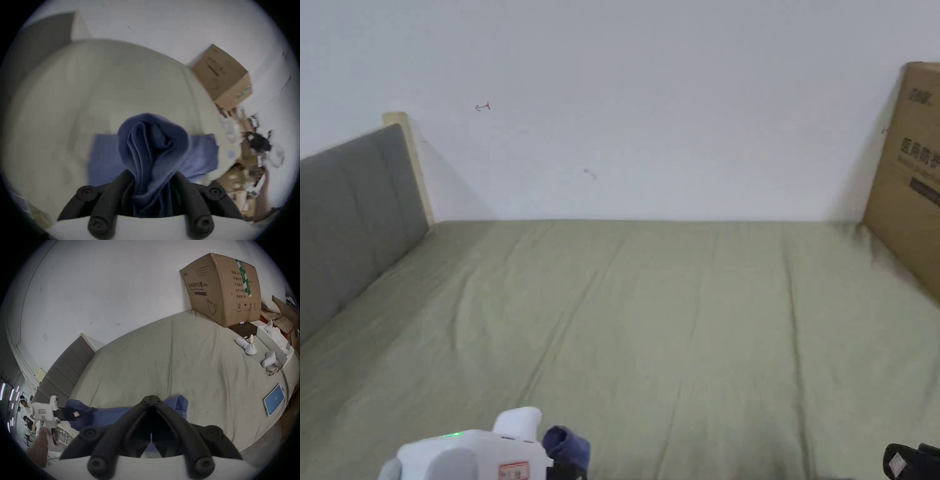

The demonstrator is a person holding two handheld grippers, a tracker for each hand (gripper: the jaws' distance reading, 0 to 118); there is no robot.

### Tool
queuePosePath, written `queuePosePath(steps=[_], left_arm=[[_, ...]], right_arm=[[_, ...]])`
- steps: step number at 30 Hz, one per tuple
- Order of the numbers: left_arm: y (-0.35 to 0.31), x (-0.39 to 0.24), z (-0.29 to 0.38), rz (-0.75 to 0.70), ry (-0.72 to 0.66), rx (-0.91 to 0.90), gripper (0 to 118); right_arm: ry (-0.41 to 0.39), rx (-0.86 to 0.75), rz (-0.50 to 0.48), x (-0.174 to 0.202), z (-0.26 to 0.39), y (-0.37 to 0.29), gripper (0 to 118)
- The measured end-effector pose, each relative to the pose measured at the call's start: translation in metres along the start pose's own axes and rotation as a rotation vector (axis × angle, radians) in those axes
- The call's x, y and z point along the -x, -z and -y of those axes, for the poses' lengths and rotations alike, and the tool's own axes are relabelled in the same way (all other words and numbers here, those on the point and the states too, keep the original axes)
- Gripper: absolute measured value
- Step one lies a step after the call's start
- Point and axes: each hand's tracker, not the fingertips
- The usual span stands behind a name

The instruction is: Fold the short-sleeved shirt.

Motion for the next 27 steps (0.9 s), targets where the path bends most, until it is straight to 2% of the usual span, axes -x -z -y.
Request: queuePosePath(steps=[2, 3, 4, 5, 6, 7, 10, 13, 14, 15, 16, 17, 18, 21, 24, 27], left_arm=[[0.030, -0.015, -0.001, 0.000, 0.028, 0.045, 8], [0.047, -0.024, -0.001, -0.001, 0.037, 0.077, 17], [0.062, -0.027, 0.001, 0.002, 0.037, 0.104, 38], [0.073, -0.028, 0.004, -0.001, 0.035, 0.134, 84], [0.082, -0.028, 0.008, 0.010, 0.019, 0.182, 112], [0.085, -0.030, 0.013, 0.022, 0.015, 0.179, 118], [0.071, -0.018, 0.016, 0.076, -0.064, 0.133, 114], [0.045, -0.003, 0.011, 0.053, -0.092, 0.077, 112], [0.036, 0.001, 0.011, 0.057, -0.087, 0.067, 93], [0.026, 0.001, 0.010, 0.043, -0.075, 0.018, 59], [0.022, -0.001, 0.010, 0.000, -0.047, -0.021, 18], [0.021, -0.003, 0.011, -0.054, -0.013, -0.032, 0], [0.020, -0.006, 0.009, -0.118, 0.013, -0.033, 0], [0.036, -0.020, 0.005, -0.038, 0.061, 0.052, 0], [0.076, -0.033, 0.024, -0.036, 0.061, 0.147, 0], [0.119, -0.040, 0.047, 0.047, -0.029, 0.316, 0]], right_arm=[[-0.009, 0.010, 0.012, -0.004, -0.003, -0.002, 0], [-0.015, 0.008, 0.021, -0.006, -0.005, -0.004, 0], [-0.015, 0.005, 0.023, -0.008, -0.006, -0.006, 0], [-0.013, 0.003, 0.022, -0.010, -0.007, -0.008, 0], [-0.009, 0.000, 0.020, -0.012, -0.008, -0.009, 0], [-0.007, -0.001, 0.020, -0.013, -0.009, -0.010, 0], [-0.006, 0.002, 0.024, -0.010, -0.006, -0.011, 0], [-0.004, -0.001, 0.026, -0.018, -0.005, -0.007, 0], [-0.002, -0.009, 0.024, -0.018, -0.004, -0.007, 0], [0.001, -0.018, 0.020, -0.019, -0.004, -0.006, 0], [0.001, -0.019, 0.018, -0.018, -0.004, -0.004, 0], [0.000, -0.018, 0.019, -0.017, -0.004, -0.002, 0], [0.001, -0.014, 0.021, -0.017, -0.004, 0.000, 0], [0.008, -0.012, 0.014, -0.016, -0.003, 0.002, 0], [-0.001, -0.009, 0.017, -0.013, -0.002, 0.001, 0], [0.048, -0.022, -0.034, -0.013, -0.001, -0.005, 0]])
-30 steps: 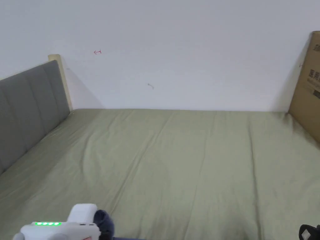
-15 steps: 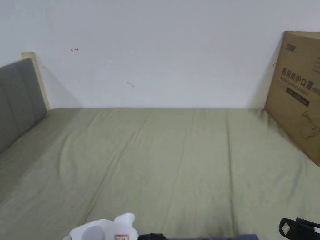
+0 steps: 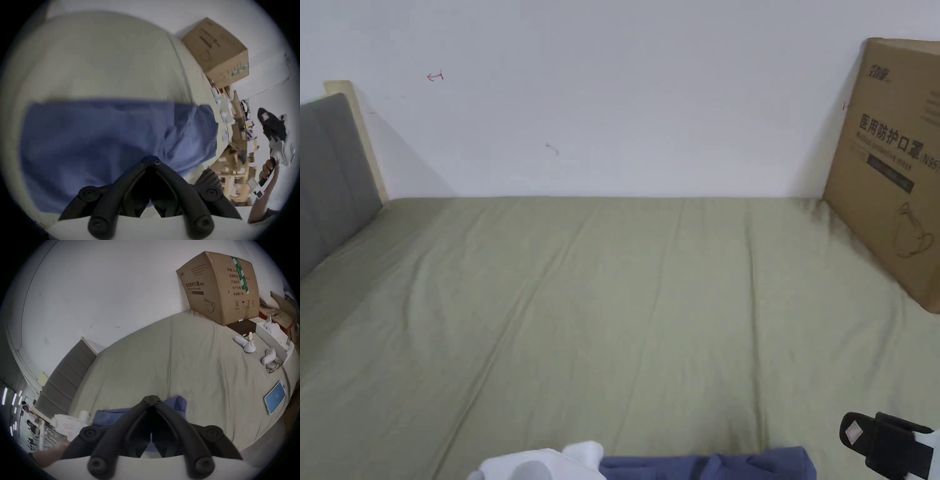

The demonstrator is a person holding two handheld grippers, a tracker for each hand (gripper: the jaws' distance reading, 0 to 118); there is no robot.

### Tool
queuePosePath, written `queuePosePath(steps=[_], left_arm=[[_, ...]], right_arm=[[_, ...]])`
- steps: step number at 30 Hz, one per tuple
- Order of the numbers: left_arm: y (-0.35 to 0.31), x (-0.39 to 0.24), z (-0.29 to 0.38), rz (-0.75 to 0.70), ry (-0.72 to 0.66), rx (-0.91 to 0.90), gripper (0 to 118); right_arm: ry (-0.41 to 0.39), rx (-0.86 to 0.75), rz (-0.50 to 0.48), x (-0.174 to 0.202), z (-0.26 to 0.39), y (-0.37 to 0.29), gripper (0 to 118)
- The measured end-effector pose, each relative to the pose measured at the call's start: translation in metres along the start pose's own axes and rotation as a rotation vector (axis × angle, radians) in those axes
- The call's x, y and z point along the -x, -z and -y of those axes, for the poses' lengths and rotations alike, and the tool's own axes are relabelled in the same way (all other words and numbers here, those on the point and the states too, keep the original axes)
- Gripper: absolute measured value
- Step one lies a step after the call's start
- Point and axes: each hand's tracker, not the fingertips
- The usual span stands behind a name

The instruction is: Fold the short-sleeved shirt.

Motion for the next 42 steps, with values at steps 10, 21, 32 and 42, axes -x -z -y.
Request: queuePosePath(steps=[10, 21, 32, 42], left_arm=[[-0.024, 0.004, 0.014, 0.259, -0.009, -0.082, 0], [-0.155, 0.160, 0.020, 0.370, -0.181, -0.357, 114], [-0.067, 0.226, 0.010, 0.752, -0.368, -0.288, 118], [-0.010, 0.239, -0.005, 0.463, -0.414, -0.098, 4]], right_arm=[[-0.063, 0.014, 0.015, 0.010, -0.005, -0.003, 0], [-0.062, 0.053, 0.025, 0.022, -0.001, 0.011, 0], [-0.109, 0.103, 0.065, 0.041, 0.007, 0.028, 0], [-0.116, 0.130, 0.045, 0.051, 0.010, 0.035, 0]])
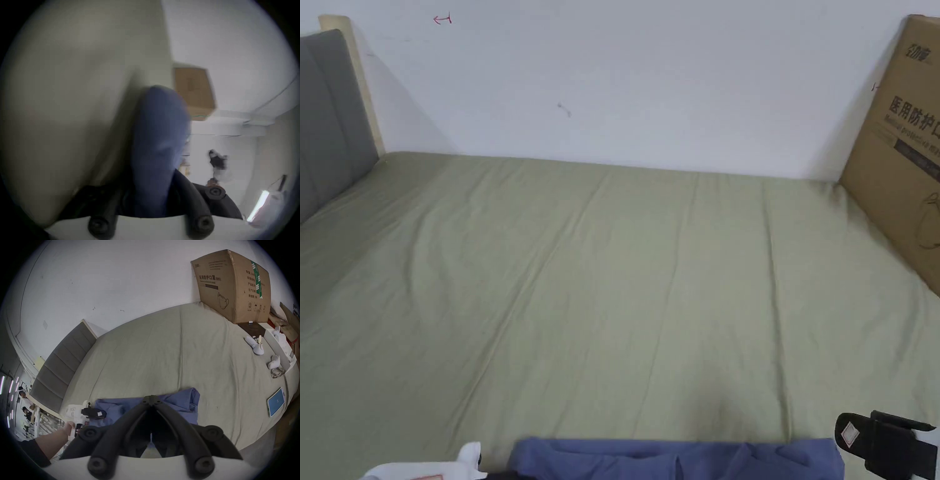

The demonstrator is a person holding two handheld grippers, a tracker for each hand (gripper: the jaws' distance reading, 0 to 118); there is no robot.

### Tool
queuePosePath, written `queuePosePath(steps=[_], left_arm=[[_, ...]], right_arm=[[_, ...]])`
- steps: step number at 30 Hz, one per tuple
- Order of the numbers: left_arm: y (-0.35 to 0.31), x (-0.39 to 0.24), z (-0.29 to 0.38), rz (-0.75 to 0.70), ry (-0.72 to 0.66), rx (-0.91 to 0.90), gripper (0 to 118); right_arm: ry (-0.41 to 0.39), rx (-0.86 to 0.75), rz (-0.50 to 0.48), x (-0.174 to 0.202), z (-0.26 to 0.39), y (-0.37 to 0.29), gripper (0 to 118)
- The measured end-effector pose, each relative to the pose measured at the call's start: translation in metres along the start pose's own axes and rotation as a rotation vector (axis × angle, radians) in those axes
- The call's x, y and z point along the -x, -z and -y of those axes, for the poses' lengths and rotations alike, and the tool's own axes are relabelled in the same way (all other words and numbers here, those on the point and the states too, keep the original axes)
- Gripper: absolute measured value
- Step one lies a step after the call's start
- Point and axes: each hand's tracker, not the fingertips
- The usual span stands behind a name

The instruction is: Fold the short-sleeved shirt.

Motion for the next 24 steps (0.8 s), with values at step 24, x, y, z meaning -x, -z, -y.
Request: queuePosePath(steps=[24], left_arm=[[-0.039, -0.245, 0.095, -0.676, 0.560, -0.277, 5]], right_arm=[[0.043, -0.041, -0.100, -0.021, 0.009, -0.028, 0]])
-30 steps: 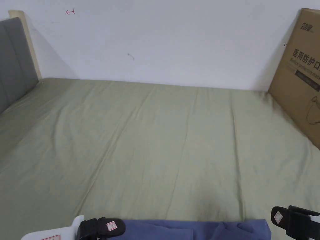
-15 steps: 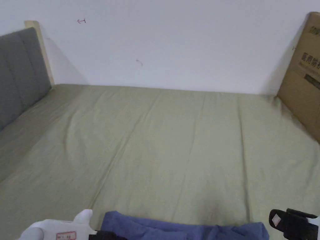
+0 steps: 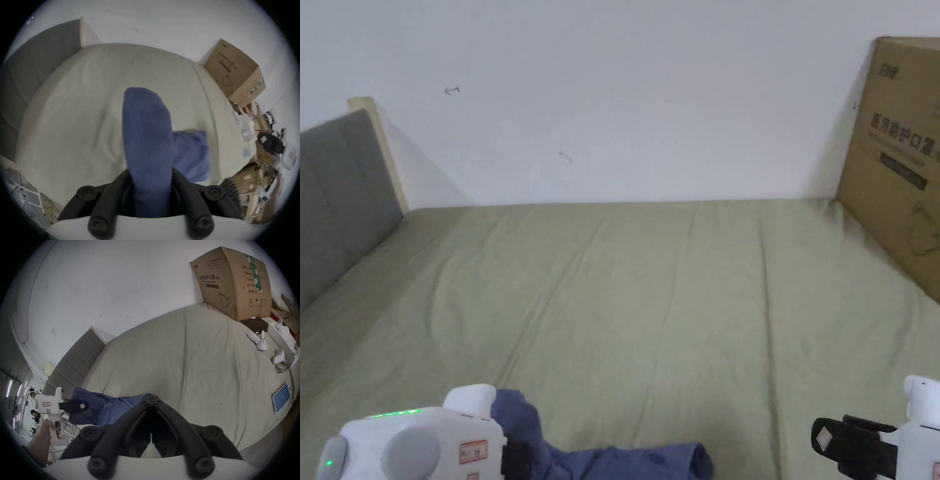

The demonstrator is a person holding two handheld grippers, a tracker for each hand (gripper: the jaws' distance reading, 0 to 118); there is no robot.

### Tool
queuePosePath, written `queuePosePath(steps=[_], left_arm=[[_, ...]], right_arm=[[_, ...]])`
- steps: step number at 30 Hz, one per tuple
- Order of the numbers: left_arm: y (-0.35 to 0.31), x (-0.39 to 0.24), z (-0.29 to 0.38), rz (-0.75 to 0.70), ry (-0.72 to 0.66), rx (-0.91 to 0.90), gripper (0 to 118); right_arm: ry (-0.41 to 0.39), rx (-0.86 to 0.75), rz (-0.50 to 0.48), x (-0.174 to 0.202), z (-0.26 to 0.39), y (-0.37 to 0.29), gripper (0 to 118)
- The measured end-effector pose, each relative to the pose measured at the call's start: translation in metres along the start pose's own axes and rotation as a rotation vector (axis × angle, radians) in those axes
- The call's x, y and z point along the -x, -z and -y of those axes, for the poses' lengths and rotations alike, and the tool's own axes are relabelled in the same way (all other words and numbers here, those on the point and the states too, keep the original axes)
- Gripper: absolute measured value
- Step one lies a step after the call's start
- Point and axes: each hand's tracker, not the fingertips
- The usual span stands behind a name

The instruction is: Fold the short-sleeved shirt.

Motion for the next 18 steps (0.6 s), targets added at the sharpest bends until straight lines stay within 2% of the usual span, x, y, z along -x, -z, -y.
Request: queuePosePath(steps=[3, 7, 9, 10, 13, 14, 16, 18], left_arm=[[0.035, -0.035, -0.006, 0.082, -0.028, 0.077, 5], [0.092, -0.063, -0.007, 0.117, -0.070, 0.169, 7], [0.112, -0.067, -0.006, 0.212, -0.120, 0.216, 21], [0.120, -0.069, -0.003, 0.282, -0.162, 0.243, 33], [0.125, -0.069, 0.001, 0.455, -0.210, 0.261, 101], [0.118, -0.068, 0.002, 0.522, -0.215, 0.245, 118], [0.098, -0.060, 0.000, 0.550, -0.196, 0.152, 115], [0.078, -0.058, -0.006, 0.443, -0.145, 0.130, 111]], right_arm=[[0.009, -0.012, 0.010, -0.008, 0.000, -0.006, 0], [0.044, -0.013, 0.028, -0.020, 0.002, -0.008, 0], [0.059, -0.005, 0.039, -0.024, 0.004, -0.006, 0], [0.064, -0.001, 0.043, -0.026, 0.005, -0.005, 0], [0.068, 0.010, 0.044, -0.027, 0.006, -0.003, 0], [0.066, 0.012, 0.043, -0.026, 0.006, -0.002, 0], [0.060, 0.011, 0.041, -0.024, 0.006, -0.001, 0], [0.052, 0.009, 0.036, -0.022, 0.004, 0.001, 0]])
